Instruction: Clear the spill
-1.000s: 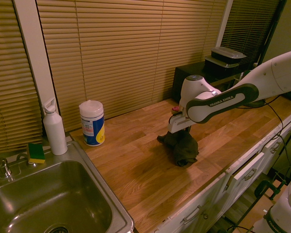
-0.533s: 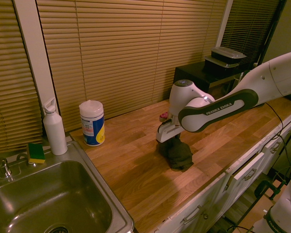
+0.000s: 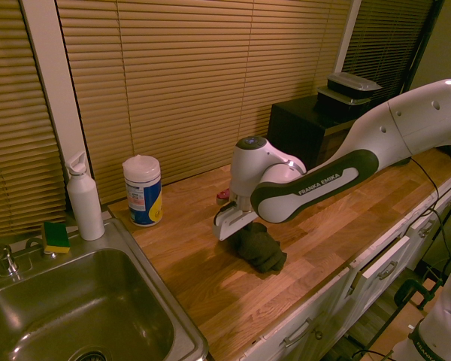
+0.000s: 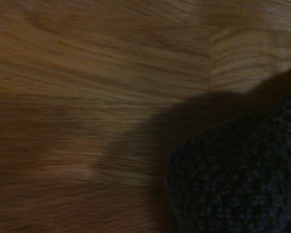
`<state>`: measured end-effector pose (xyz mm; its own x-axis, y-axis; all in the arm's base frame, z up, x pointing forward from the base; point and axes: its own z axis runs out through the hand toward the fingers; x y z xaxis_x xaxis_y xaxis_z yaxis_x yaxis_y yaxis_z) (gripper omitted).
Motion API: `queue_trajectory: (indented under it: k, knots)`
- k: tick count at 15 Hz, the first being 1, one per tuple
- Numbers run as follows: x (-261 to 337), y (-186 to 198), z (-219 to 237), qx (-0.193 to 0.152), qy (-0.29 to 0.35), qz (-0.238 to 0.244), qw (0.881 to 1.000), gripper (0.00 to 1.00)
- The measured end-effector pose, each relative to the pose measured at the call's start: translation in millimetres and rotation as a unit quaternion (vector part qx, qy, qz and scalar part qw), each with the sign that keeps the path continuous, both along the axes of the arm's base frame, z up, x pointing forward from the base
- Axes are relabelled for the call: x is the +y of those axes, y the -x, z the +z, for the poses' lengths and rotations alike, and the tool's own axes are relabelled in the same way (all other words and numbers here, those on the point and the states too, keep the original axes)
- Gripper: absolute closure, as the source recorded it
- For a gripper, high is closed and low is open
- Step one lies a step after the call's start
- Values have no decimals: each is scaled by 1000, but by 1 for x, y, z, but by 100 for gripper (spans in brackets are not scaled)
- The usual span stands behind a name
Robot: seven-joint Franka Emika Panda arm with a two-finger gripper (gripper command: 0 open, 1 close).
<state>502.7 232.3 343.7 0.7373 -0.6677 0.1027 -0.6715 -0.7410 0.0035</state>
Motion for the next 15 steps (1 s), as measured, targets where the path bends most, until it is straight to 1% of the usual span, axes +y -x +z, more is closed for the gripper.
queue_trajectory:
  k: [8, 13, 14, 15]
  knots:
    - [91, -2, 2, -2, -4, 38, 999, 100]
    - [141, -6, 3, 2, -6, 52, 999, 100]
    - [145, -7, 2, 3, -4, 53, 999, 0]
    - [147, -8, 2, 5, -3, 53, 999, 0]
